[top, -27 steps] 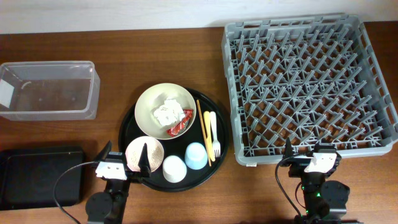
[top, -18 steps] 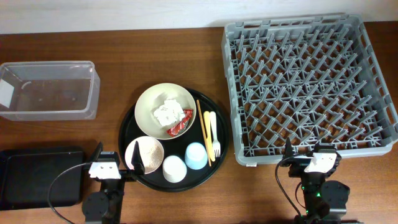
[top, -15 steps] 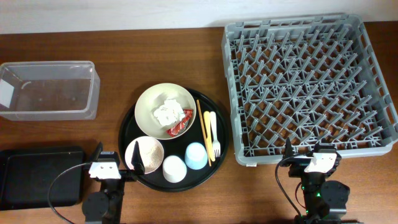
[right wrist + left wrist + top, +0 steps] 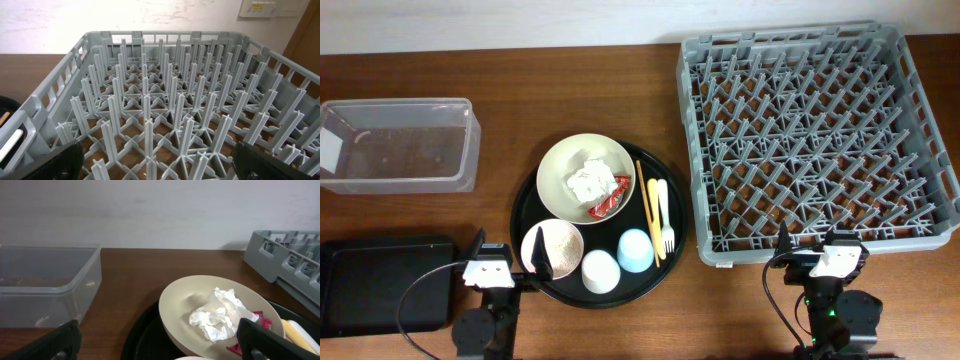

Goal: Sort waste into correct bins and load items into the dishwasher rack
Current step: 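Move the left gripper over the beige plate toward the tissue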

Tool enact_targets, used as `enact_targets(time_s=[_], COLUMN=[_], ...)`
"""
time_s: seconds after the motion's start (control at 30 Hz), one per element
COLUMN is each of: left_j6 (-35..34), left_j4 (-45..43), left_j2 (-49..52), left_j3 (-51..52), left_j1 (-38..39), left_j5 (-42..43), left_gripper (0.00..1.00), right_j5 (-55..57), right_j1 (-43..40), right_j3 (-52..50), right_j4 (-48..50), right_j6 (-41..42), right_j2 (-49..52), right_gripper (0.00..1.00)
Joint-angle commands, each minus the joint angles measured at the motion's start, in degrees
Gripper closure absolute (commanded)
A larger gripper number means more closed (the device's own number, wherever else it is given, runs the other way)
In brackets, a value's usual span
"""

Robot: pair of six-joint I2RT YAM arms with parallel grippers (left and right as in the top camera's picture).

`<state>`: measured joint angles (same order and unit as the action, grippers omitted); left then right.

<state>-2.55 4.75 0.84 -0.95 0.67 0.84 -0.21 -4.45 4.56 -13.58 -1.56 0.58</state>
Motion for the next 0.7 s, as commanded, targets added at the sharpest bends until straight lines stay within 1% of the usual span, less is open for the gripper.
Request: enact_targets(time_s=[0.0,0.47,0.5,0.57,0.6,0.63,0.67], left_j6=[0.9,0.8,0.8,0.8,0.9,0.8,0.4], left_j4=[0.0,0.0,-0.4,-3.0,-4.5,-2.3,1.9], left_j2=[-0.4,-0.4,-0.4,-0.4,-0.4,-0.4,-0.4], left_j3=[0.4,0.4,0.4,0.4,0.1,-2.2,-5.9], left_j1=[-0.3,-0.3,-0.3,-0.3,-0.3,-0.3,-0.3], left_j5=[-0.2,0.6,4.0,7.7,14.6,20.1,20.1], left_gripper=[0.01,0.01,0.01,0.01,0.01,0.01,0.01], right_j5=[0.5,0.5,0.5,0.5,0.5,0.5,0.5], right_j1=[0.3,0.3,0.3,0.3,0.3,0.3,0.3], right_j3=[-0.5,-0.5,-0.5,-0.5,-0.5,-0.5,-0.5], right_j4=[0.0,0.0,0.0,0.0,0.0,0.0,0.0], right_j6=[0.1,0.1,0.1,0.1,0.1,0.1,0.1], right_j2=[-0.3,-0.3,-0.3,-0.3,-0.3,-0.3,-0.3], right_gripper=[0.02,0.02,0.02,0.02,0.02,0.02,0.02])
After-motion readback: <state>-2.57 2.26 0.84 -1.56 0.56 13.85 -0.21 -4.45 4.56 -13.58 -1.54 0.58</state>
